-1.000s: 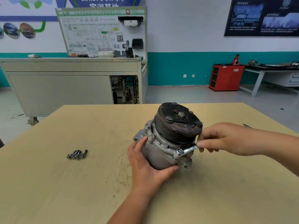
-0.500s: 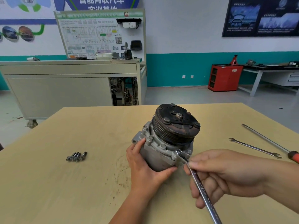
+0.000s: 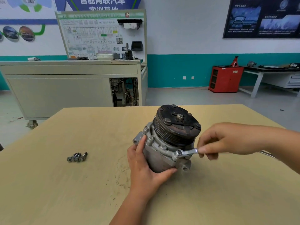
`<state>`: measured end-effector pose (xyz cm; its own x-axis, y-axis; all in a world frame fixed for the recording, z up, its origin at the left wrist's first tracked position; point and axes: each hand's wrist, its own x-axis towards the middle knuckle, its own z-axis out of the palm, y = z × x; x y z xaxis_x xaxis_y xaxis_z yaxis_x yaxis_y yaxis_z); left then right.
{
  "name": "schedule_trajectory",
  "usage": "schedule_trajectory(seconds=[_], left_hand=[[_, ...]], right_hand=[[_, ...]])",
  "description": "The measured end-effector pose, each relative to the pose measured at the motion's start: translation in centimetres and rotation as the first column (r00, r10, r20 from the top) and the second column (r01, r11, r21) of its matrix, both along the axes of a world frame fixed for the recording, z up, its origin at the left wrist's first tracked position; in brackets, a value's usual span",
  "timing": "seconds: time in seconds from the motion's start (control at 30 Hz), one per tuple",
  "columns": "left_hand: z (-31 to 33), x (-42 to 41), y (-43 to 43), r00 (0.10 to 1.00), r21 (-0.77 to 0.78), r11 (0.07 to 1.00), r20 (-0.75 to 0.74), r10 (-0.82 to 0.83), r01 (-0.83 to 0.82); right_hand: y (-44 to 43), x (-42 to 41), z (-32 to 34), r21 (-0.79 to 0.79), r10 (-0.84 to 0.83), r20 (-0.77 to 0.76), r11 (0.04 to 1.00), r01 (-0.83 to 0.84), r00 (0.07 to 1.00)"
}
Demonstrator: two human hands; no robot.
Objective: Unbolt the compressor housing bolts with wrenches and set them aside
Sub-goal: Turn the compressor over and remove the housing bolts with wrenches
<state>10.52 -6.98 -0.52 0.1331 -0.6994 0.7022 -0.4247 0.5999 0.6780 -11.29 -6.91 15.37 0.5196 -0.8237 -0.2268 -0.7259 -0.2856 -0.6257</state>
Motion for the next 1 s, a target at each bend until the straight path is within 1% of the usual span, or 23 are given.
schedule_trajectory(seconds=[0.03,0.07,0.1,0.13,0.23,0.3,0.37,0.47,0.53,0.57,0.6,0.63,0.67,0.7,0.73,0.77,0.8,0.83,0.87,0.9,0.93,0.97,1.0], left_hand=[[0.0,0.0,0.0,1.0,0.007,1.0,-0.001,0.001,-0.001],[0.1,0.0,0.0,1.0,0.016,1.0,-0.002,-0.001,0.001],[0.1,0.0,0.0,1.0,0.026,1.0,-0.002,-0.005,0.005],[0.1,0.0,0.0,1.0,0.033,0.999,0.0,-0.007,0.007],[0.0,0.0,-0.1,1.0,0.021,1.0,0.0,-0.01,0.009],[0.0,-0.1,-0.1,1.0,0.005,1.0,-0.006,-0.008,0.008],[0.1,-0.1,-0.1,1.0,-0.003,1.0,-0.004,-0.001,0.001],[0.3,-0.2,0.0,1.0,-0.003,1.0,-0.002,0.022,-0.022],[0.5,-0.5,0.3,0.999,0.019,0.999,0.003,0.042,-0.043],[0.6,-0.7,0.5,0.998,0.025,0.998,0.012,0.06,-0.06],[0.7,-0.8,0.6,0.997,0.032,0.997,0.02,0.075,-0.075],[0.8,-1.0,0.7,0.997,0.046,0.996,0.021,0.079,-0.08],[0.9,-1.0,0.7,0.997,0.065,0.995,0.014,0.07,-0.071],[0.9,-1.0,0.7,0.999,0.083,0.995,0.004,0.052,-0.053],[0.9,-1.0,0.7,0.999,0.097,0.995,-0.004,0.036,-0.036],[0.9,-1.0,0.7,1.0,0.105,0.994,-0.007,0.027,-0.026],[0.8,-1.0,0.8,1.0,0.107,0.994,-0.01,0.023,-0.021],[0.8,-0.9,0.8,1.0,0.103,0.994,-0.016,0.019,-0.018],[0.7,-0.9,0.8,1.0,0.098,0.995,-0.025,0.015,-0.012],[0.7,-0.9,0.8,0.999,0.093,0.996,-0.032,0.009,-0.006],[0.7,-0.9,0.8,0.999,0.091,0.996,-0.034,0.005,-0.002],[0.6,-0.9,0.8,0.999,0.089,0.996,-0.033,0.004,-0.001],[0.6,-0.9,0.7,0.999,0.086,0.996,-0.033,0.004,-0.002]], right_hand=[[0.4,-0.2,-0.4,0.17,-0.005,0.089,0.985,-0.01,0.996],[1.0,-0.3,-0.9,0.336,-0.017,0.174,0.941,-0.043,0.985],[1.7,-0.3,-1.4,0.453,-0.043,0.249,0.888,-0.077,0.968],[2.4,-0.1,-1.8,0.528,-0.076,0.31,0.842,-0.106,0.948],[4.2,1.3,-2.8,0.607,-0.226,0.451,0.787,-0.111,0.863],[4.8,2.2,-3.0,0.617,-0.31,0.496,0.783,-0.078,0.811],[5.0,2.8,-2.7,0.615,-0.356,0.516,0.787,-0.047,0.779],[5.1,3.4,-2.8,0.617,-0.332,0.505,0.785,-0.064,0.797],[4.9,3.2,-2.7,0.623,-0.273,0.45,0.778,-0.079,0.85],[4.6,2.9,-2.4,0.6,-0.234,0.395,0.798,-0.057,0.888],[4.1,2.4,-1.9,0.531,-0.194,0.324,0.847,-0.008,0.926],[3.5,2.0,-1.4,0.396,-0.151,0.234,0.917,0.047,0.961],[2.8,1.6,-0.9,0.212,-0.113,0.131,0.974,0.083,0.985],[2.2,1.2,-0.5,0.003,-0.09,0.034,0.996,0.09,0.995],[1.7,0.8,-0.3,-0.176,-0.077,-0.029,0.982,0.071,0.997],[1.3,0.7,-0.3,-0.27,-0.069,-0.051,0.961,0.053,0.996],[1.1,0.5,-0.5,-0.272,-0.059,-0.041,0.961,0.046,0.997],[1.1,0.2,-0.7,-0.173,-0.054,0.022,0.983,0.057,0.998],[1.3,-0.1,-1.0,-0.002,-0.06,0.094,0.998,0.061,0.994],[1.7,-0.4,-1.2,0.191,-0.069,0.149,0.981,0.04,0.986],[2.1,-0.5,-1.2,0.355,-0.078,0.197,0.935,0.004,0.977],[2.6,-0.6,-1.3,0.47,-0.087,0.249,0.881,-0.042,0.965],[3.1,-0.4,-1.4,0.548,-0.106,0.313,0.832,-0.088,0.944]])
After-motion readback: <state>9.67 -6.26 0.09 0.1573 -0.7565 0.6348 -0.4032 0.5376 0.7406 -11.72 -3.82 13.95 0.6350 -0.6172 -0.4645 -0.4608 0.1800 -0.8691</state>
